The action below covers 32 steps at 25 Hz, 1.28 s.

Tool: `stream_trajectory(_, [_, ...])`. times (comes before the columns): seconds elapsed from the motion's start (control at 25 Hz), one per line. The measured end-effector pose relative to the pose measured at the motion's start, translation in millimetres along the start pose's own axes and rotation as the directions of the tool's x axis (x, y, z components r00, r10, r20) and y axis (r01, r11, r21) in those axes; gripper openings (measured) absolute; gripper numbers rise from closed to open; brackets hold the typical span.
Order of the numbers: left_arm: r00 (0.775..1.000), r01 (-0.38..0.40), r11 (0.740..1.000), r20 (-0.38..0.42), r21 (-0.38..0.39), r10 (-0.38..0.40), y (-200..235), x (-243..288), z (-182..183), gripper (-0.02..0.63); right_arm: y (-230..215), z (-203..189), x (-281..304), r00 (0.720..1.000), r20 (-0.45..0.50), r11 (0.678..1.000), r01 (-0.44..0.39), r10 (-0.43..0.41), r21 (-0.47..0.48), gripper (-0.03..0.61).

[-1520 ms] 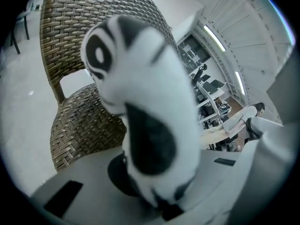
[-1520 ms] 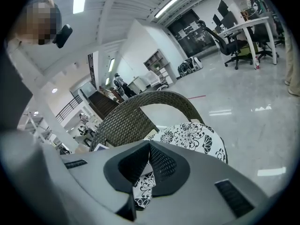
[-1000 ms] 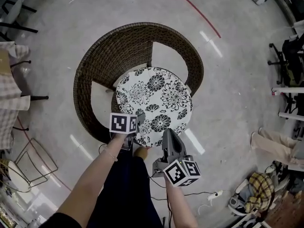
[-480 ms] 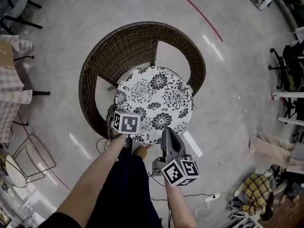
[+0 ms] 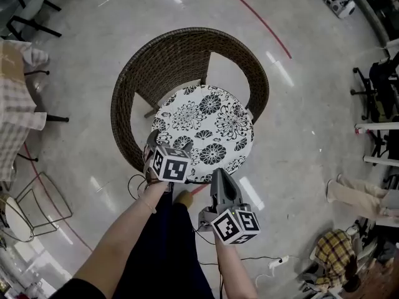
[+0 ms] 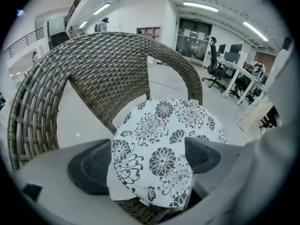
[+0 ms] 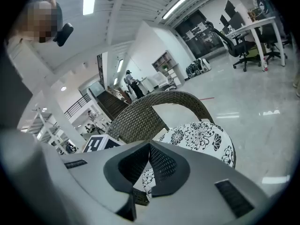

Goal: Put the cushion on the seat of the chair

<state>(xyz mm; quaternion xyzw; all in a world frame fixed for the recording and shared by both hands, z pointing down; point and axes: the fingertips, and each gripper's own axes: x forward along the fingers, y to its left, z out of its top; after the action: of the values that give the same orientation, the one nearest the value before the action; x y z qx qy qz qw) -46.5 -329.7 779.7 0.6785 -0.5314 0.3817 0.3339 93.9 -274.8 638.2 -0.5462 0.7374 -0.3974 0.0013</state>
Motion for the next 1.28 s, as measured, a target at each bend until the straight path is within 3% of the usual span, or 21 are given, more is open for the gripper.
stream_trajectory(0.24, [0.993,0.109,0.99,0.059,-0.091,-0.104,-30.0,-22.0,-4.1,0.471,-2.9,-4.3,-19.5,1.0,0.008,0.999,0.005,-0.005,-0.032,-0.008])
stream_trajectory(0.4, [0.976,0.179,0.978,0.142,-0.108,-0.163,-51.5,-43.7,1.0,0.458,-7.3,-0.4,-32.6,0.999,0.03,0.998,0.02,-0.018,-0.066,-0.008])
stream_trajectory(0.52, [0.968,0.182,0.979,0.191,-0.095,-0.162,-60.6,-62.8,5.9,0.321,-10.5,4.5,-41.3,0.999,0.043,0.997,0.028,-0.025,-0.072,-0.008])
stream_trajectory(0.72, [0.953,0.217,0.973,0.235,-0.079,-0.193,-74.7,-93.3,17.4,0.234,-5.2,18.9,-50.7,0.997,0.072,0.996,0.028,-0.022,-0.088,-0.008])
stream_trajectory(0.96, [0.926,0.263,0.962,0.3,-0.068,-0.231,-90.8,-131.5,37.2,0.083,8.2,37.4,-62.0,0.994,0.111,0.997,0.022,-0.013,-0.08,-0.008])
stream_trajectory(1.28, [0.864,0.346,0.936,0.412,-0.066,-0.29,-108.5,-198.2,63.2,0.015,23.3,59.8,-84.2,0.987,0.159,0.999,0.018,-0.01,-0.051,-0.008])
